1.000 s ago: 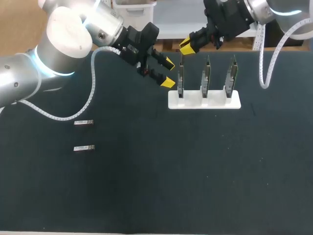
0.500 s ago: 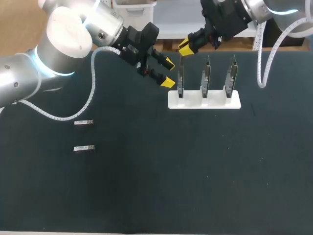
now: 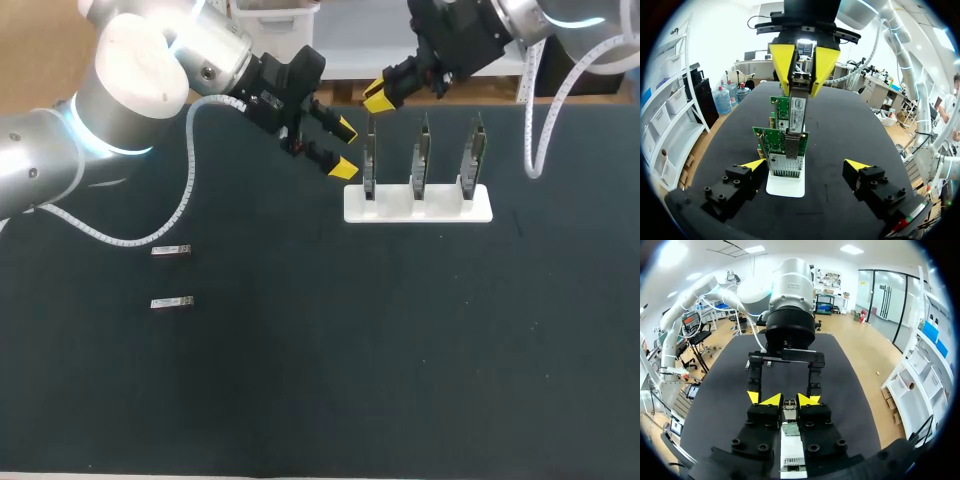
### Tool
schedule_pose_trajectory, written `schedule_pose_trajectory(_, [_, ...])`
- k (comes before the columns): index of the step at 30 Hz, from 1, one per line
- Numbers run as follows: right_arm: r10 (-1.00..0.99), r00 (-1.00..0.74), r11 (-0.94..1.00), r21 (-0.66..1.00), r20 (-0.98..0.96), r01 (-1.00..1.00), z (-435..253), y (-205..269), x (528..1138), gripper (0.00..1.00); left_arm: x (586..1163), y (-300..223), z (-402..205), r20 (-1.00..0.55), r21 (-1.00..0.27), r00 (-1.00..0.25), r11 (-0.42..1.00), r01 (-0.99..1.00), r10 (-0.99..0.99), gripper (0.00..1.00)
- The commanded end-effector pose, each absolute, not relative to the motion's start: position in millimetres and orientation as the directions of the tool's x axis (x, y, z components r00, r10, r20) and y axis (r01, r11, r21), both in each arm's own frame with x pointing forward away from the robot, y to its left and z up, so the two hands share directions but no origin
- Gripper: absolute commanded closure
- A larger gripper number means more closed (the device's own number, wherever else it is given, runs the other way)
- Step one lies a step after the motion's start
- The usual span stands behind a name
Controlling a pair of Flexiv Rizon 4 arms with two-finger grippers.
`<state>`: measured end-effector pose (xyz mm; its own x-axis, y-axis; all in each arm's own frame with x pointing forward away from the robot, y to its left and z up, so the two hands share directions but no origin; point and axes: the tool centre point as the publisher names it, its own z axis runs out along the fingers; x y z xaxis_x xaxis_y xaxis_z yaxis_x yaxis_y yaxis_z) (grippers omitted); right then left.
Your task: Pick up the optical module with the left hand, and insert it into the network port with the right hand.
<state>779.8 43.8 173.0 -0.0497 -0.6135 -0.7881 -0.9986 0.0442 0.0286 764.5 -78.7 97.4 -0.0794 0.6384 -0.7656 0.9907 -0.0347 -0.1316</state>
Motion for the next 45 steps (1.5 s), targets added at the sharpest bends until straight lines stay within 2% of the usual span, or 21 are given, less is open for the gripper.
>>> schedule_pose_trajectory(1, [-0.613,-0.048,0.041,0.029,-0.789,-0.999,173,43,782,1.0,765,-79,98,-0.764,-0.132,-0.08,-0.033,0.991,0.641,0.0])
schedule_pose_trajectory(45, [-0.627,-0.062,0.043,0.045,-0.776,-0.998,174,45,781,1.0,765,-79,98,-0.764,-0.132,-0.08,-0.033,0.991,0.641,0.0])
